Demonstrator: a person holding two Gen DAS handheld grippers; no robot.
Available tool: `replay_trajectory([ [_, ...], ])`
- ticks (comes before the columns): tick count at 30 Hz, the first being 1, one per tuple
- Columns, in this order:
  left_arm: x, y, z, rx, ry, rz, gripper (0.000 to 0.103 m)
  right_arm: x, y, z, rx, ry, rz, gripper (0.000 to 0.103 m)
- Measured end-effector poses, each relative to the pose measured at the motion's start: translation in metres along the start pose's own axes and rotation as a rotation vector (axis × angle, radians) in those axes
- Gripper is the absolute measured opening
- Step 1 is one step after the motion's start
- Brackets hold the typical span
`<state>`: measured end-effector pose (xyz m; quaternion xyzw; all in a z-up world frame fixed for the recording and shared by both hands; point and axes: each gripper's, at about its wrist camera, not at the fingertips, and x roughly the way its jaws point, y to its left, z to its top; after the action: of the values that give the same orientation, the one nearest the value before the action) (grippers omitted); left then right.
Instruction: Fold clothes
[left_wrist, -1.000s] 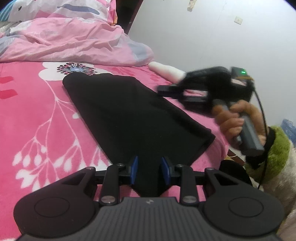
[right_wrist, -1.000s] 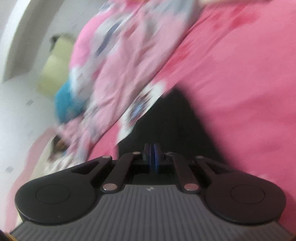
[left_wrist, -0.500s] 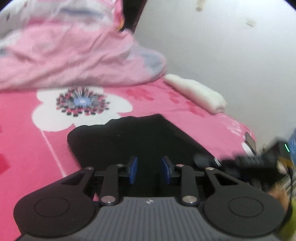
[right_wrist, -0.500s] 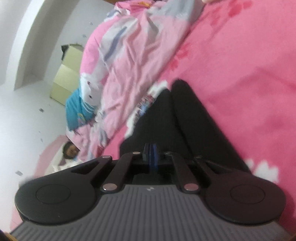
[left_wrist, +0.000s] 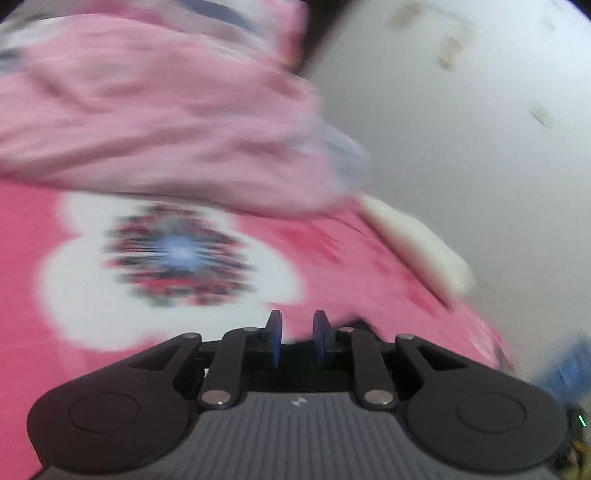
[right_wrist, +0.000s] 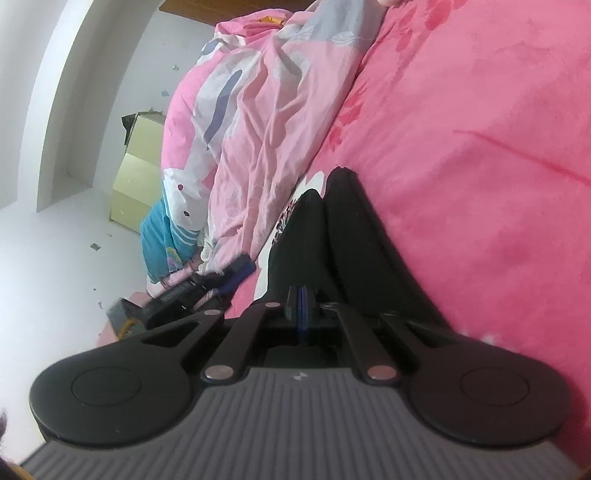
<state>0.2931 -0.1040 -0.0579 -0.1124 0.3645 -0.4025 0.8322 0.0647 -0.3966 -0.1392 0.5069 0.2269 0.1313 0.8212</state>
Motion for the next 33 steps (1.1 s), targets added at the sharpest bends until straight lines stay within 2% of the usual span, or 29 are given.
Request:
replay_trajectory([
  [3, 0.035, -0.025, 0.003, 0.049, 0.121, -0.080, 0.017, 0.001, 0.000, 0.000, -0.001, 0.004, 0.002, 0.000],
  [6, 0.073, -0.030, 0.006, 0.033, 0.193, -0.082, 0.017, 0.000, 0.000, 0.001, -0.003, 0.008, 0.004, 0.000],
  [8, 0.093, -0.022, 0.012, 0.000, 0.197, -0.068, 0.012, 0.000, -0.001, 0.001, -0.001, 0.010, 0.009, 0.000],
  [12, 0.113, 0.007, 0.024, -0.150, 0.165, -0.041, 0.011, -0.001, -0.003, 0.002, 0.007, 0.011, 0.018, 0.000],
  [13, 0.109, 0.011, 0.027, -0.176, 0.151, -0.038, 0.009, 0.000, -0.003, 0.003, 0.008, 0.012, 0.019, 0.000],
  [16, 0.095, 0.023, 0.034, -0.241, 0.109, -0.029, 0.015, 0.000, -0.003, 0.003, 0.013, 0.012, 0.025, 0.000],
  [20, 0.038, 0.014, 0.040, -0.191, 0.059, -0.030, 0.019, 0.000, -0.004, 0.004, 0.020, 0.013, 0.033, 0.000],
  [22, 0.006, 0.006, 0.038, -0.148, 0.054, -0.003, 0.019, 0.001, -0.004, 0.004, 0.019, 0.013, 0.032, 0.000],
  [25, -0.045, -0.006, 0.031, -0.086, 0.041, 0.035, 0.019, 0.002, -0.003, 0.004, 0.009, 0.014, 0.025, 0.000],
  [29, -0.090, -0.019, 0.007, -0.018, 0.036, 0.071, 0.021, 0.001, -0.002, 0.003, 0.007, 0.010, 0.020, 0.000],
  [31, -0.099, -0.024, -0.010, 0.008, 0.056, 0.077, 0.021, 0.001, -0.001, 0.002, 0.002, 0.009, 0.016, 0.000],
  [33, -0.090, -0.026, -0.028, 0.020, 0.081, 0.074, 0.021, 0.001, 0.000, 0.002, -0.011, 0.007, 0.007, 0.000],
])
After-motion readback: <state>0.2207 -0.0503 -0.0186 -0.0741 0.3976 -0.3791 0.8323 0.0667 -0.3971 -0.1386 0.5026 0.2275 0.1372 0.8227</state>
